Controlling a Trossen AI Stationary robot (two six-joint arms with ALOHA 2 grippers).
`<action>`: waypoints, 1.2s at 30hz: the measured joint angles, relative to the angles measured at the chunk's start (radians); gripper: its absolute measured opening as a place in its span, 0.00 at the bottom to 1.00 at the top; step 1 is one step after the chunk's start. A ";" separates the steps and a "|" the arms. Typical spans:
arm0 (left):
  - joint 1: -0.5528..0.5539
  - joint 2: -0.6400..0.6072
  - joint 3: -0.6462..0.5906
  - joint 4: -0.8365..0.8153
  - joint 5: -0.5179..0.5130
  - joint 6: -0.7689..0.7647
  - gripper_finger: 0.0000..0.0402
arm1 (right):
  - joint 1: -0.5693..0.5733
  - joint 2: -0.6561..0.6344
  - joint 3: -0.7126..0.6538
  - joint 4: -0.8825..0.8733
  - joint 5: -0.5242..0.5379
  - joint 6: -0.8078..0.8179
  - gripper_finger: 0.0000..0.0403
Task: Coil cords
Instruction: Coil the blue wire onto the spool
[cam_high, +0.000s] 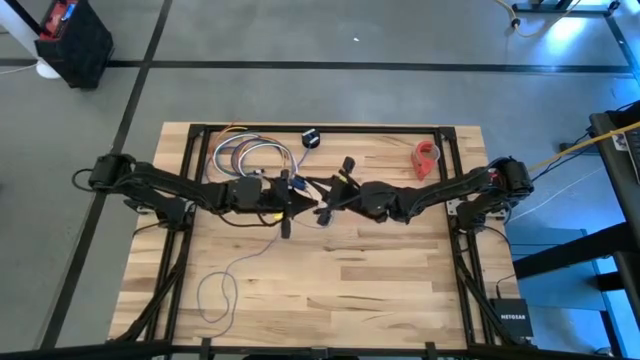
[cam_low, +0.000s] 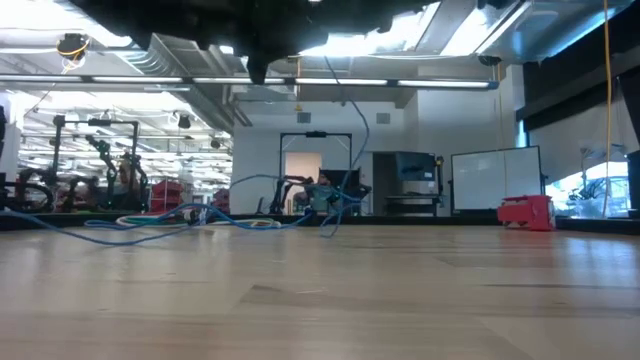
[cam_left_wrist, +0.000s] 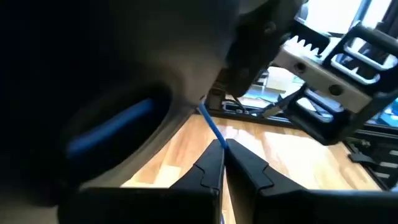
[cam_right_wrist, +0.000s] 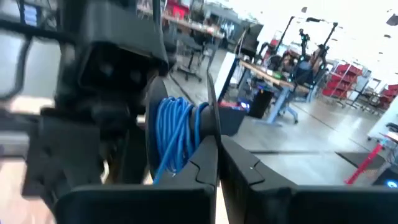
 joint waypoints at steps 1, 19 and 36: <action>0.000 -0.001 0.000 0.002 0.000 0.001 0.01 | 0.000 0.000 0.000 0.017 -0.001 0.000 0.02; -0.002 -0.002 -0.002 -0.004 0.003 0.034 0.01 | 0.002 -0.101 0.075 0.004 -0.046 -0.046 0.02; -0.003 -0.040 -0.006 -0.145 -0.030 0.079 0.01 | 0.081 -0.105 0.237 -0.263 0.018 -0.151 0.02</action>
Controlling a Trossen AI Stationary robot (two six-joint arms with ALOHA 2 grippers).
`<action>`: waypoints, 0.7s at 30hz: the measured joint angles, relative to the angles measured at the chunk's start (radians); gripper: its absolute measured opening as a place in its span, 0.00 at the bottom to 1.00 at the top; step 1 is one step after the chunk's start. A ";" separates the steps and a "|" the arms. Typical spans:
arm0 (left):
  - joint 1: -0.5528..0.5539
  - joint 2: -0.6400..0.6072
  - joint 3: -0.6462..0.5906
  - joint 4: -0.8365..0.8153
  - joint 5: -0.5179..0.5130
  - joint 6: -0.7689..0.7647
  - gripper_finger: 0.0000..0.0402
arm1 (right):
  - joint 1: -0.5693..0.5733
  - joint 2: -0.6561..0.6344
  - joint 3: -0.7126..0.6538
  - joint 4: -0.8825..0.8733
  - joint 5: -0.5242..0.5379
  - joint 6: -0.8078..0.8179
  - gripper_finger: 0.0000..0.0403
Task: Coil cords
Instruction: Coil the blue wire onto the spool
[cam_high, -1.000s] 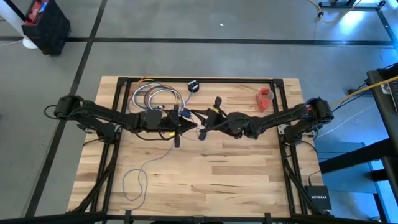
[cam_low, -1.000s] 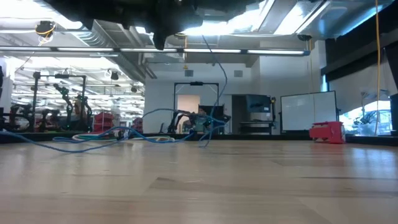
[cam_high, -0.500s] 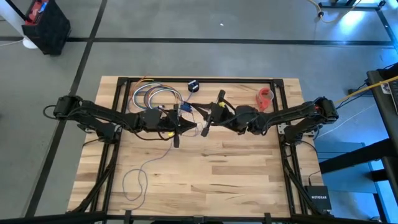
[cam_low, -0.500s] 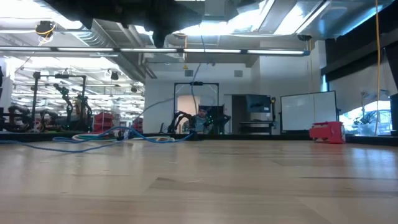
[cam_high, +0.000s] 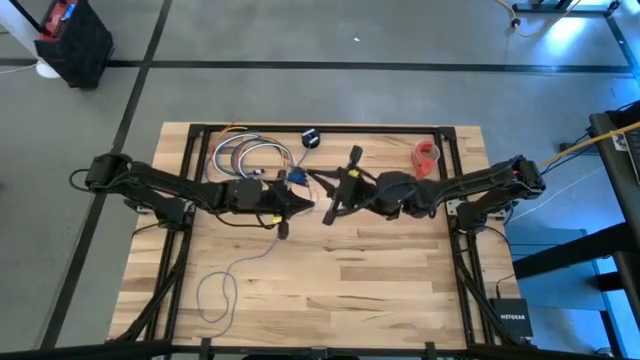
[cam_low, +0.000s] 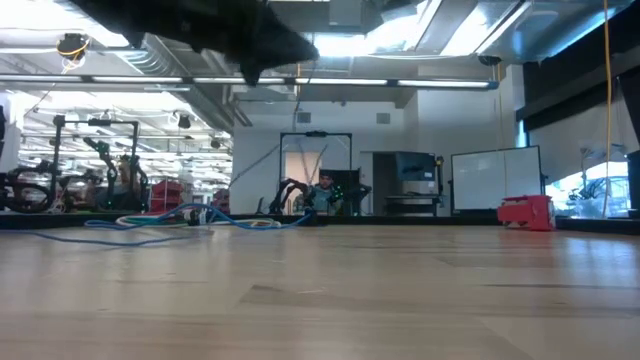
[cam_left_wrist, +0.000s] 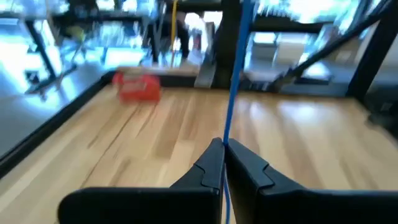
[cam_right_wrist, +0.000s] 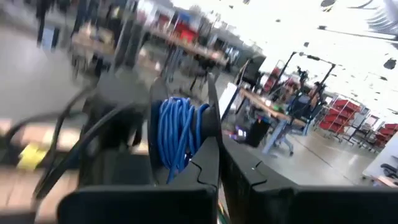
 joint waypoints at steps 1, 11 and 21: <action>0.000 -0.023 -0.001 -0.051 -0.014 0.001 0.01 | 0.012 0.000 0.006 -0.039 0.021 -0.001 0.02; 0.001 -0.353 -0.002 -0.440 -0.072 -0.019 0.01 | 0.111 -0.005 0.023 -0.406 0.104 0.005 0.02; -0.001 -0.454 -0.001 -0.401 -0.071 -0.072 0.01 | 0.040 0.077 0.021 -0.495 0.158 0.080 0.02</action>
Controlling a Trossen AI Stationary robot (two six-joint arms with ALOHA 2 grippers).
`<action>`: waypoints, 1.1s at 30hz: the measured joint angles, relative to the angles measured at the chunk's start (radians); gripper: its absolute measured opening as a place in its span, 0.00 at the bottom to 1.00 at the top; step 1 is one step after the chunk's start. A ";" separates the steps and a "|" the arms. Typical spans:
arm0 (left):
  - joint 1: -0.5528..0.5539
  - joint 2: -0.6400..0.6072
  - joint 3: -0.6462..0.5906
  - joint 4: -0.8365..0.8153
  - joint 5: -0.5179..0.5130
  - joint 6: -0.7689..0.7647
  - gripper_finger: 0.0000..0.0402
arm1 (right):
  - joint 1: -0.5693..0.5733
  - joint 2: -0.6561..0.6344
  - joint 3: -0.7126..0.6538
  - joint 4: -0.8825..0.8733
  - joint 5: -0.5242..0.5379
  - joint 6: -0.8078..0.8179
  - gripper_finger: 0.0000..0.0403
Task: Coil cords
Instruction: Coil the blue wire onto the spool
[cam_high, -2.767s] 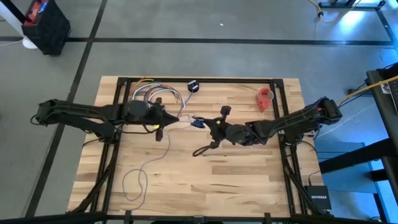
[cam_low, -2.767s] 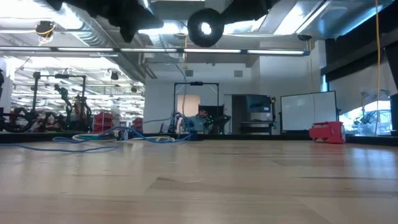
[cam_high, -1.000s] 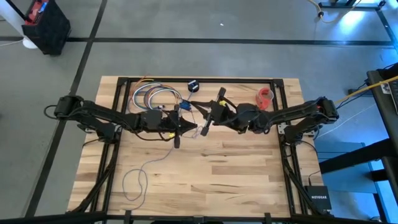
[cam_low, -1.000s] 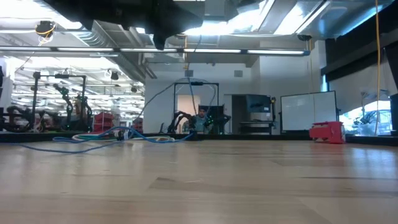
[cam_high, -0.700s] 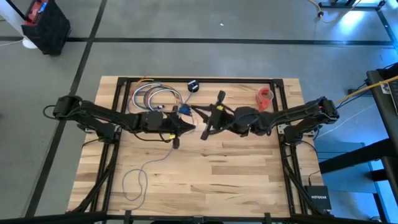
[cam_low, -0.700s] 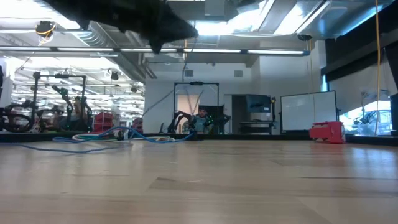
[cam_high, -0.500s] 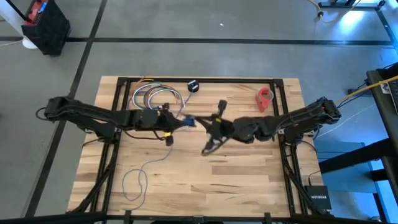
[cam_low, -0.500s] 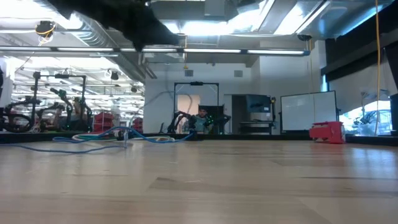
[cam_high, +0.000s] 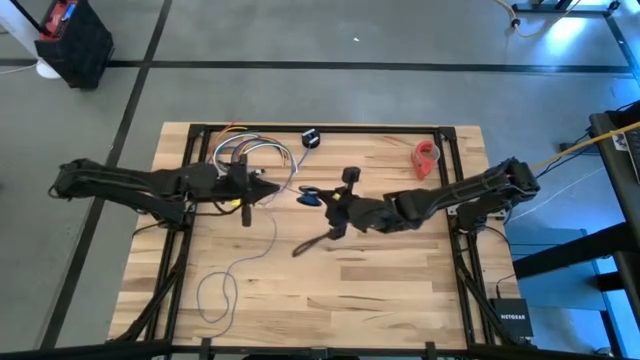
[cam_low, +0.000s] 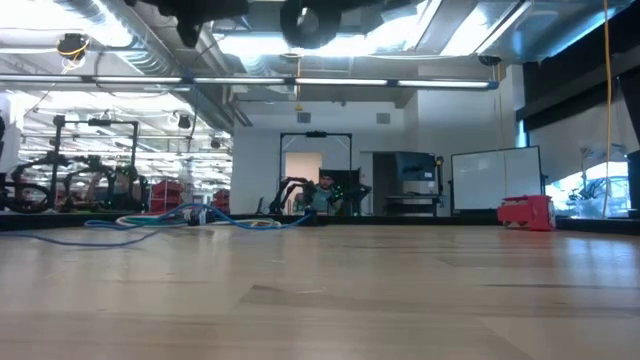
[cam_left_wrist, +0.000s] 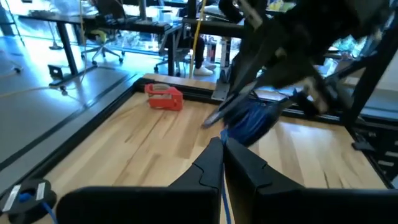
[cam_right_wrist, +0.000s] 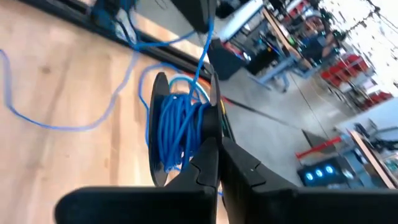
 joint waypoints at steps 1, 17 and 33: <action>0.000 0.011 0.000 0.012 -0.001 -0.005 0.01 | -0.011 0.013 -0.001 0.005 0.005 0.000 0.02; -0.051 0.279 0.002 0.320 0.000 -0.030 0.01 | -0.097 0.105 -0.003 0.244 -0.005 0.021 0.02; -0.054 0.362 0.005 0.431 -0.053 0.016 0.01 | -0.096 0.091 0.015 0.387 -0.023 0.018 0.02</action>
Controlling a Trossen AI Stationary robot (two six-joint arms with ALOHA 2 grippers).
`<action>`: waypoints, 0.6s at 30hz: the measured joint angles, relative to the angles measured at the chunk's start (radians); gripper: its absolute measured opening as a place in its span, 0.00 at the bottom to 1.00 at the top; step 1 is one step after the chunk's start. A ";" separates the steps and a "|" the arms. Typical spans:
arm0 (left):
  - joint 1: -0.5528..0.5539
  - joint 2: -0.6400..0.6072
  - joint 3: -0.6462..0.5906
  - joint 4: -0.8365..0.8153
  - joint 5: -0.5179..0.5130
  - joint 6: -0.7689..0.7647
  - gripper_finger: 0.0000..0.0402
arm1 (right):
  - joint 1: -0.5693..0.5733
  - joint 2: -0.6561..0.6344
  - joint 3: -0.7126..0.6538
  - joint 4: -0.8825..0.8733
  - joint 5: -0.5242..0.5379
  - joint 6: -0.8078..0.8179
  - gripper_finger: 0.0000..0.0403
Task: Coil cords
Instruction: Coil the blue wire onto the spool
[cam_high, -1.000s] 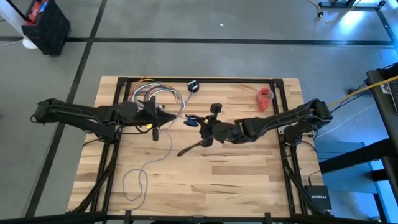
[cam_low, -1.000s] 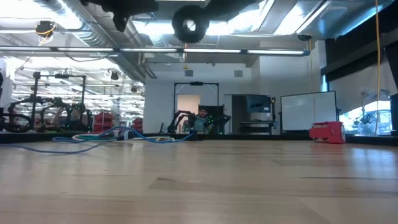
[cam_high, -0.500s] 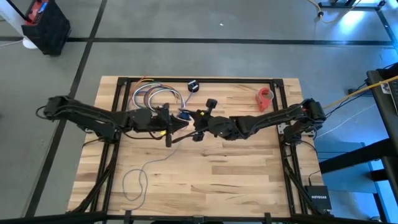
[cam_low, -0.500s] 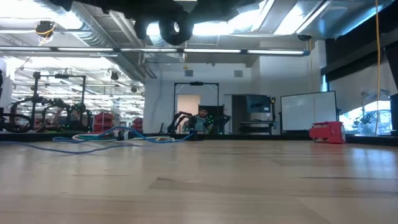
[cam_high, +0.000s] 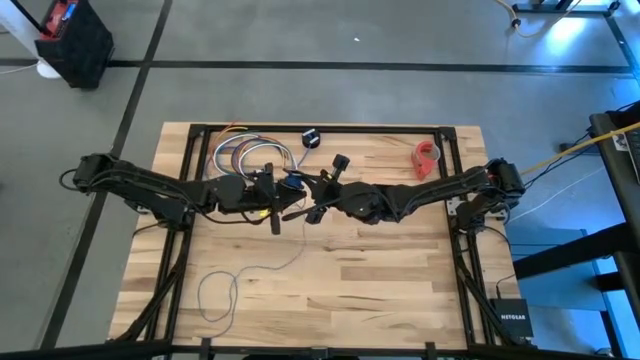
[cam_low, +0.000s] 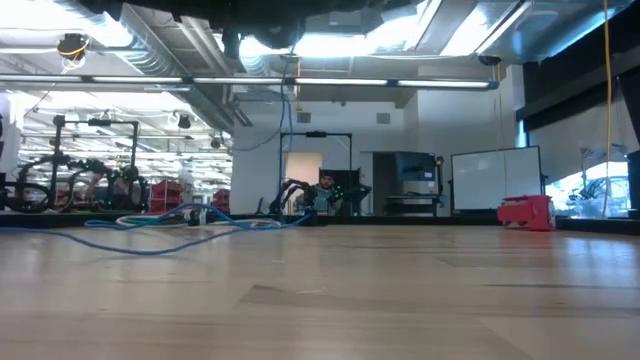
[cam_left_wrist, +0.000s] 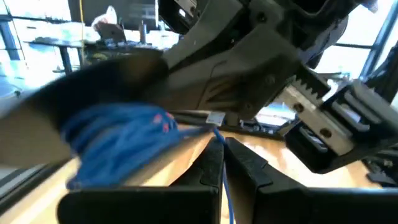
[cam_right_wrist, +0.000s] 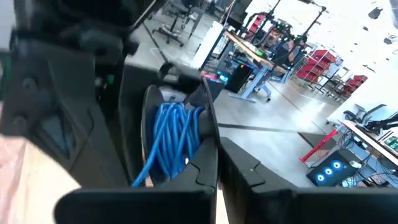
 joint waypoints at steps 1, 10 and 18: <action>0.000 0.000 0.000 0.003 0.000 0.000 0.01 | 0.000 -0.004 0.009 0.001 -0.001 0.000 0.02; -0.011 0.002 0.000 -0.003 0.008 0.027 0.01 | 0.001 -0.028 0.069 0.007 -0.051 0.010 0.02; -0.012 0.001 0.000 -0.012 0.008 0.036 0.01 | 0.001 -0.037 0.130 0.006 -0.088 0.011 0.02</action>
